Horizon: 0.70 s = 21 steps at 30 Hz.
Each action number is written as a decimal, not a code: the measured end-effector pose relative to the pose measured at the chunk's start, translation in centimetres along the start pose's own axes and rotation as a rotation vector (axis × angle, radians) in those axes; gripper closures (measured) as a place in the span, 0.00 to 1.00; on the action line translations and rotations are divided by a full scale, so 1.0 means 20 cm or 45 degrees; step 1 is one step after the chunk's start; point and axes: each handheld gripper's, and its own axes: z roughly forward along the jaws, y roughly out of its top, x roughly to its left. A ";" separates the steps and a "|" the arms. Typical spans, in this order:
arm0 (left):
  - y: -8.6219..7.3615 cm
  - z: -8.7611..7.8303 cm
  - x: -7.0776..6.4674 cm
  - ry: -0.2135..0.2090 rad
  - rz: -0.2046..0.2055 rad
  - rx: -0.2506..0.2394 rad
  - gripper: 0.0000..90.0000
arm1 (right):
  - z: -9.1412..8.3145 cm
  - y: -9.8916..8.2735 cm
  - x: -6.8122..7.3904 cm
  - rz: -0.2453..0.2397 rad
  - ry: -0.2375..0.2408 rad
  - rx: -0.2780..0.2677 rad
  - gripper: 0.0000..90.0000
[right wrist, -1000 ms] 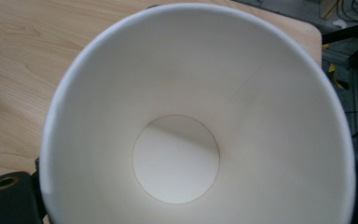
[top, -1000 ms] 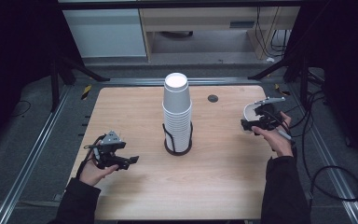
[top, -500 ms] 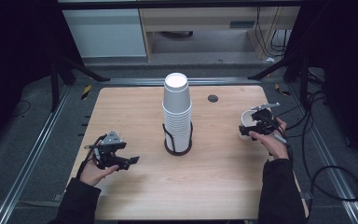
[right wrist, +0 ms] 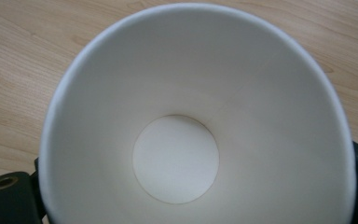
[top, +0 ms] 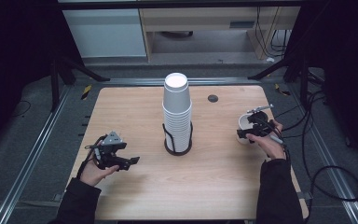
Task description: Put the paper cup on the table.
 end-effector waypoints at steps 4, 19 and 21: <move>0.00 0.00 0.00 -0.001 -0.001 0.002 0.19 | 0.02 0.00 0.00 -0.007 -0.006 0.016 0.09; 0.00 0.00 0.00 -0.004 0.007 0.003 0.19 | 0.05 0.00 0.02 -0.045 -0.023 0.058 0.09; 0.00 0.00 0.00 -0.004 0.006 0.001 0.19 | 0.05 0.00 0.02 -0.041 -0.023 0.059 0.09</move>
